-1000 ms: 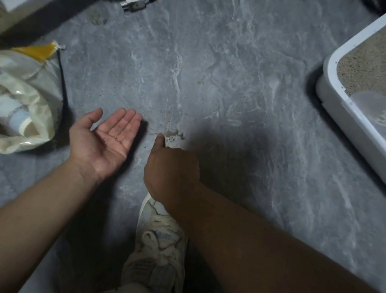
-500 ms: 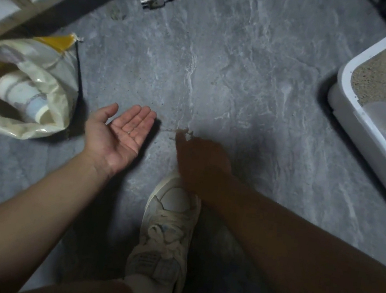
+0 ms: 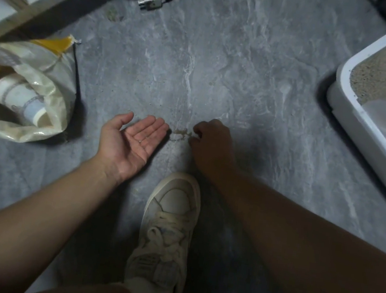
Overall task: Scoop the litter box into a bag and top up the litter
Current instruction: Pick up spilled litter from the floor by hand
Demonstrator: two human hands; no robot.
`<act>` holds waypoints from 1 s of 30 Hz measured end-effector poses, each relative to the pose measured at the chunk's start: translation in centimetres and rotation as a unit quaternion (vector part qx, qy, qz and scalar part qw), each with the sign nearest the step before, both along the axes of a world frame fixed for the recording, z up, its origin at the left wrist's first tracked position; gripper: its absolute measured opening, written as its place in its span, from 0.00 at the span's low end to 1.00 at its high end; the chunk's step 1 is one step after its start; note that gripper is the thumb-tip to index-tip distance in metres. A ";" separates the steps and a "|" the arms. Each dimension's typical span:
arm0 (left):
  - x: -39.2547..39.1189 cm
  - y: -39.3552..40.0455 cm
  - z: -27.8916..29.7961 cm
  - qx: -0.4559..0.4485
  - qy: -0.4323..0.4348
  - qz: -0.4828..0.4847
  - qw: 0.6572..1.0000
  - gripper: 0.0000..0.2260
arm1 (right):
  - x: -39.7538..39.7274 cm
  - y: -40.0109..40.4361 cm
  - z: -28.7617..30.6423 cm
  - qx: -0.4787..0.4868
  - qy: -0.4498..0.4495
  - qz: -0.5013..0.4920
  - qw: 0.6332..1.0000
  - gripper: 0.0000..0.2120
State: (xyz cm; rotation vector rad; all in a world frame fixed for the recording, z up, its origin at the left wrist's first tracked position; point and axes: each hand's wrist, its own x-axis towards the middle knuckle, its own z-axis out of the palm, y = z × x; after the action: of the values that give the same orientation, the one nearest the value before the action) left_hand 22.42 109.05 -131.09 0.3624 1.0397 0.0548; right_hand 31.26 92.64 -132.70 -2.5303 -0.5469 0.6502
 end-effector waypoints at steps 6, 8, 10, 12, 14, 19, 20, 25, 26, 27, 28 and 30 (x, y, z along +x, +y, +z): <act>0.3 0.1 -0.1 -0.001 -0.002 -0.001 1.000 0.20 | -0.1 1.8 -0.2 -0.034 -0.027 0.033 0.999 0.12; 0.2 0.3 -0.1 0.000 -0.002 0.001 1.000 0.20 | -0.1 2.0 -0.1 -0.037 -0.033 0.038 0.998 0.11; 0.0 0.5 -0.2 -0.001 -0.002 0.005 1.000 0.20 | -0.2 2.3 0.0 -0.041 -0.038 0.047 0.997 0.09; -0.1 0.6 -0.2 0.000 0.000 0.007 1.000 0.20 | -0.1 2.6 0.0 -0.059 -0.048 0.078 0.994 0.09; -0.2 0.7 -0.2 0.001 0.002 0.008 1.000 0.20 | 0.1 3.0 0.2 -0.074 -0.053 0.118 0.989 0.10; -0.3 0.7 -0.1 0.002 0.002 0.011 1.000 0.21 | 0.6 3.7 0.9 -0.090 -0.072 0.197 0.974 0.12; -0.3 0.8 -0.1 0.001 0.002 0.012 1.000 0.21 | 0.6 3.9 1.0 -0.096 -0.075 0.203 0.971 0.13; -0.4 1.1 0.1 0.006 0.003 0.015 1.000 0.20 | -0.1 4.4 1.5 -0.136 -0.104 0.215 0.962 0.13; -0.4 1.1 0.1 0.007 0.004 0.016 1.000 0.20 | -0.4 4.4 1.5 -0.142 -0.118 0.217 0.959 0.13; -0.4 1.1 0.1 0.008 0.004 0.017 1.000 0.20 | -0.8 4.4 1.5 -0.149 -0.135 0.222 0.954 0.13; -0.4 1.1 0.1 0.009 0.004 0.017 1.000 0.20 | -1.1 4.3 1.7 -0.152 -0.140 0.225 0.952 0.12; -0.4 1.1 0.1 0.012 0.004 0.017 1.000 0.20 | -1.3 4.2 2.0 -0.174 -0.155 0.238 0.943 0.11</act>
State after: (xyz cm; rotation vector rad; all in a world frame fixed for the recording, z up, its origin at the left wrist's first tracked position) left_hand 22.00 110.18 -130.99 0.3662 1.0550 0.0964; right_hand 29.96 96.86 -130.70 -2.8728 -1.2868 0.5468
